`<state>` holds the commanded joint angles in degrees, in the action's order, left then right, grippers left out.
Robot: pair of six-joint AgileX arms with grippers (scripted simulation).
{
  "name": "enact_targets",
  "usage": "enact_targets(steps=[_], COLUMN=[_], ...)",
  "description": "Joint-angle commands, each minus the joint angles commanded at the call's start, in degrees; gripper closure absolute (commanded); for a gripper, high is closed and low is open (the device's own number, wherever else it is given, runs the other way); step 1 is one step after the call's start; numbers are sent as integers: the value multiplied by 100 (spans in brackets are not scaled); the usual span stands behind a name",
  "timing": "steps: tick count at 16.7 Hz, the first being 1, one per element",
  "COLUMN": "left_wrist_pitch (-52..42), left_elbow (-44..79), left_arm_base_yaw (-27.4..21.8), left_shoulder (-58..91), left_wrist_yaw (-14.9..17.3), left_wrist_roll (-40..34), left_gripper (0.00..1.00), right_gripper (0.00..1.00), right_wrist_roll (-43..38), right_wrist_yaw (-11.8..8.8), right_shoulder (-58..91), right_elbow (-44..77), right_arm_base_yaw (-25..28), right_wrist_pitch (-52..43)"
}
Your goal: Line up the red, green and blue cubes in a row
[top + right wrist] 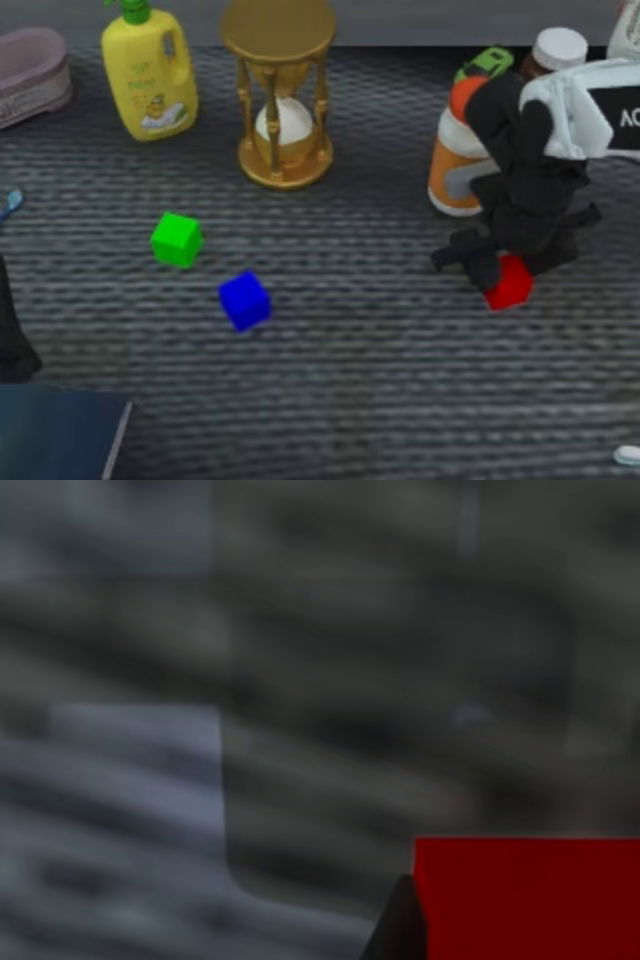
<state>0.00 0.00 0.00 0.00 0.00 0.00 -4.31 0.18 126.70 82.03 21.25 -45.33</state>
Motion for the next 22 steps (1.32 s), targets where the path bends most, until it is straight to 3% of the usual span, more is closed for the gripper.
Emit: enact_targets(steps=[4, 11, 16, 19, 22], left_wrist_pitch=[0, 0, 0, 0, 0], left_elbow=[0, 0, 0, 0, 0], left_arm_base_yaw=[0, 0, 0, 0, 0], left_shoulder=[0, 0, 0, 0, 0], left_wrist_yaw=[0, 0, 0, 0, 0], left_wrist_roll=[0, 0, 0, 0, 0], left_gripper=[0, 0, 0, 0, 0], right_gripper=[100, 100, 100, 100, 100], right_wrist_roll=[4, 13, -6, -389, -1301], right_wrist_yaw=[13, 9, 7, 21, 50], right_shoulder=[-248, -736, -746, -580, -290], right_elbow=[153, 855, 890, 1160, 1669], right_arm_base_yaw=[-5, 34, 18, 331, 963], right_wrist_pitch=[-179, -1402, -1445, -1581, -1842])
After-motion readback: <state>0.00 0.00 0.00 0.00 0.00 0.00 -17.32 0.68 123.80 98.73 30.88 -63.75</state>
